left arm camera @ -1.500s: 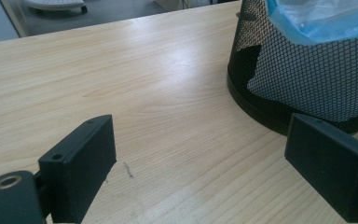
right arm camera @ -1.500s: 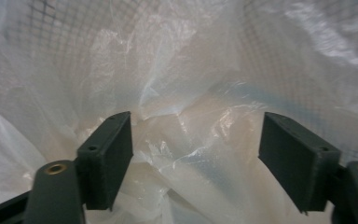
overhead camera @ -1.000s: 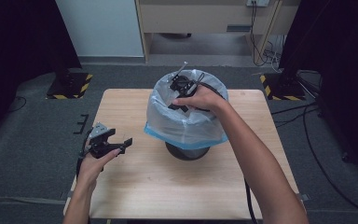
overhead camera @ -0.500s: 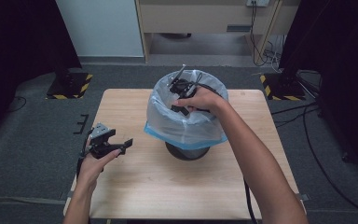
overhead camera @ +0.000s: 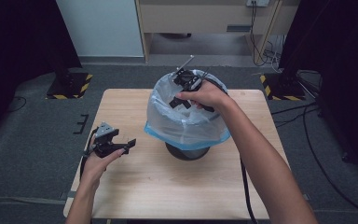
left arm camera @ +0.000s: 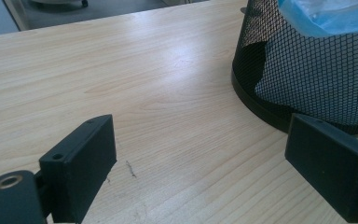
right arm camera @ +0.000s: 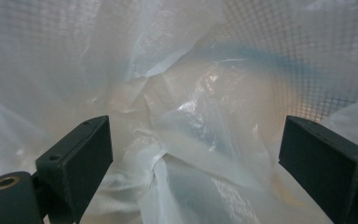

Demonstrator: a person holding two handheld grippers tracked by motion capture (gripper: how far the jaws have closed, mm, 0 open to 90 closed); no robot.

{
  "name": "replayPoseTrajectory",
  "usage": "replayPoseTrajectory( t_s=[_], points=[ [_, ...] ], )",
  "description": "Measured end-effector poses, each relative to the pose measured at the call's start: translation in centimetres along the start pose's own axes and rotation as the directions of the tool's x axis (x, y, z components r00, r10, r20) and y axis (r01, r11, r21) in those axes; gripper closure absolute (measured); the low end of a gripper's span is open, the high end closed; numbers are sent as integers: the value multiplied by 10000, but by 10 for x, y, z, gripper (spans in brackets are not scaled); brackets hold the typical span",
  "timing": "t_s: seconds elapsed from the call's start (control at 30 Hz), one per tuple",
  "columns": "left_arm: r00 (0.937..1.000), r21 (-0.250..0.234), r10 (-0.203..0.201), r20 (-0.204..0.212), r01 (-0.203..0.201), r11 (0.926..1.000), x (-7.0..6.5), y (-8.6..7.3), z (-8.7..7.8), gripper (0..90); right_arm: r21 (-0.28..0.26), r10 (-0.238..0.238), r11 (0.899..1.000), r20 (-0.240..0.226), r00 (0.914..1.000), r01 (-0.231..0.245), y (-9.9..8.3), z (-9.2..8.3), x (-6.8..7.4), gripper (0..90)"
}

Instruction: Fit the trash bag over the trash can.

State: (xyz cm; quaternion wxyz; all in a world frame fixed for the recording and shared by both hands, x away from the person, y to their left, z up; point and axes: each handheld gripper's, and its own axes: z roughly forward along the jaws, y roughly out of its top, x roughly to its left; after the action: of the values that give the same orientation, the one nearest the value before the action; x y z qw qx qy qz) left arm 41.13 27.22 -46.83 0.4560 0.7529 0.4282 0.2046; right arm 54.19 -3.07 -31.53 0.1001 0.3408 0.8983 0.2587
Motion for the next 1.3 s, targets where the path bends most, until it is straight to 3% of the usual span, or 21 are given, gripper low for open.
replayPoseTrajectory(
  t_s=[0.13,0.27,0.33,0.47,0.5,0.6,0.73,0.9,1.0,1.03,1.17,1.23,1.3],
  points=[
    [10000,79,48,25,-48,10000,-1,1,3,77,-374,21,9993,111,9999,-17,-1,-10,-2,103],
    [9999,113,106,56,-107,9999,-3,1,6,76,-1145,185,9933,177,9997,-164,0,-25,-2,109],
    [9998,224,188,49,-189,9996,-4,2,6,76,-1513,200,9884,461,9987,-128,1,-38,-1,111],
    [9997,405,202,-97,-198,9990,-4,-1,8,72,-2371,406,9711,579,9975,-258,0,-62,-1,111],
    [9997,446,207,-101,-203,9988,-4,-1,9,71,-2709,487,9621,632,9968,-298,-3,-71,-1,108],
    [9994,456,191,-281,-178,9988,-3,-3,9,71,-3046,569,9520,779,9953,-306,-11,-85,-5,116],
    [9990,502,52,-446,-30,9987,-4,-7,9,71,-3339,985,9403,815,9918,-660,-29,-99,-11,105],
    [9980,729,179,-614,-134,9973,-4,-11,10,71,-3910,1577,9138,925,9831,-1098,-57,-118,-24,102],
    [9976,759,87,-684,-35,9971,-5,-13,11,71,-4287,2105,8915,1049,9720,-1468,-74,-127,-36,100],
    [9975,754,45,-702,8,9972,-5,-13,11,71,-4536,2396,8754,1065,9650,-1673,-82,-130,-41,100],
    [9970,917,147,-757,-77,9958,-5,-14,11,72,-5188,3204,8270,1183,9399,-2167,-111,-134,-59,100],
    [9968,886,104,-798,-33,9961,-6,-15,12,71,-5386,3733,8009,1075,9215,-2616,-130,-133,-68,100],
    [9966,923,65,-820,11,9957,-6,-17,12,72,-5413,3967,7927,1091,9114,-2803,-144,-129,-74,100]
  ],
)
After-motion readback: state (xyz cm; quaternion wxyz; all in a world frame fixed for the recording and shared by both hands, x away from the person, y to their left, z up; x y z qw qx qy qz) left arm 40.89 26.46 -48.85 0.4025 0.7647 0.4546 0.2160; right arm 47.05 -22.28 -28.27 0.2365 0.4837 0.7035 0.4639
